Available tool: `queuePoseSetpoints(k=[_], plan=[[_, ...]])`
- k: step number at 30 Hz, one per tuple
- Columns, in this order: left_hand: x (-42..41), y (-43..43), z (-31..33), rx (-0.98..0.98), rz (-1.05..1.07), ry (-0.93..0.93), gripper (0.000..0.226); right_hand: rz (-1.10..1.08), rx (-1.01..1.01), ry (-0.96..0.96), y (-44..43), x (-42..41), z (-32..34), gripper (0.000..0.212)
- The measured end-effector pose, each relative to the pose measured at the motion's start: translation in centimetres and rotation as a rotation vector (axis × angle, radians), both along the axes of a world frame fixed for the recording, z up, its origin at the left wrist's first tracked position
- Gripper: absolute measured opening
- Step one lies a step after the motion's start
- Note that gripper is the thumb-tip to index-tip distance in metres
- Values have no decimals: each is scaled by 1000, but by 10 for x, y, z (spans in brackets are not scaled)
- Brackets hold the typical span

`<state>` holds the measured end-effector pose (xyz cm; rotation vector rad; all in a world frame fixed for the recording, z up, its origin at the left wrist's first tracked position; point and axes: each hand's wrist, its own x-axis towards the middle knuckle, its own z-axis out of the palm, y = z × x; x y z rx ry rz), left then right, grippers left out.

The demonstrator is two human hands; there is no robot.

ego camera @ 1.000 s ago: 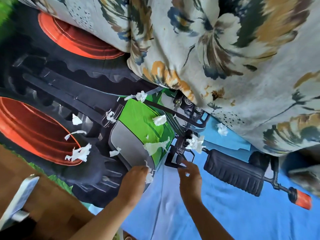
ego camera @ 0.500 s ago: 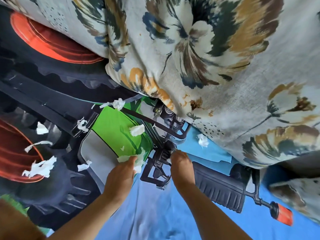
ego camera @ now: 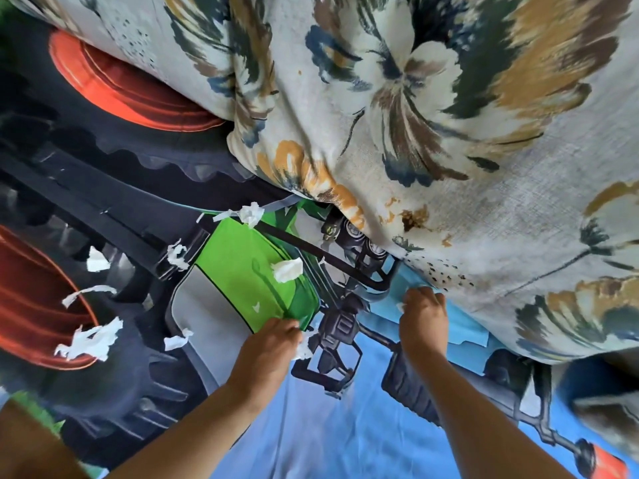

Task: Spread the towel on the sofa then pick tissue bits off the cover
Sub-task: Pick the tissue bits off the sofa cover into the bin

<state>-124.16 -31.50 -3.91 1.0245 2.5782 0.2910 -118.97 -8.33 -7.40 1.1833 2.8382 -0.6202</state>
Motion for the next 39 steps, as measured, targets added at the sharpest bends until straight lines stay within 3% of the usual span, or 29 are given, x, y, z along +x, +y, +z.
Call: queuePoseSetpoints(k=[5,8,11,14,18,22,26,31,34,37,39], plan=[[3,0,-3,79,217,-126,28,-99,-143,142,-19,-7,9,25],[3,-9,2,193,412,-160,33,87,-257,251,-58,-28,24,25],[0,-29,7,271,591,-151,38,248,-328,234,-95,-57,30,30],[-6,-55,8,245,700,-141,27,326,-437,206,-121,-83,31,39],[-9,-80,9,91,665,-72,23,461,-331,112,-134,-101,22,52],[-13,-93,9,9,671,25,20,477,-191,29,-140,-102,15,31],[-15,-96,4,-21,669,28,23,564,-125,37,-135,-98,12,31],[-22,-94,6,68,685,-35,24,177,-225,230,-103,-99,16,23],[-25,-91,6,73,705,-37,23,204,-224,52,-87,-104,8,38],[-24,-89,4,82,700,-32,26,284,-150,15,-88,-103,3,33],[-25,-87,3,104,736,-49,27,227,-181,57,-88,-100,4,27]])
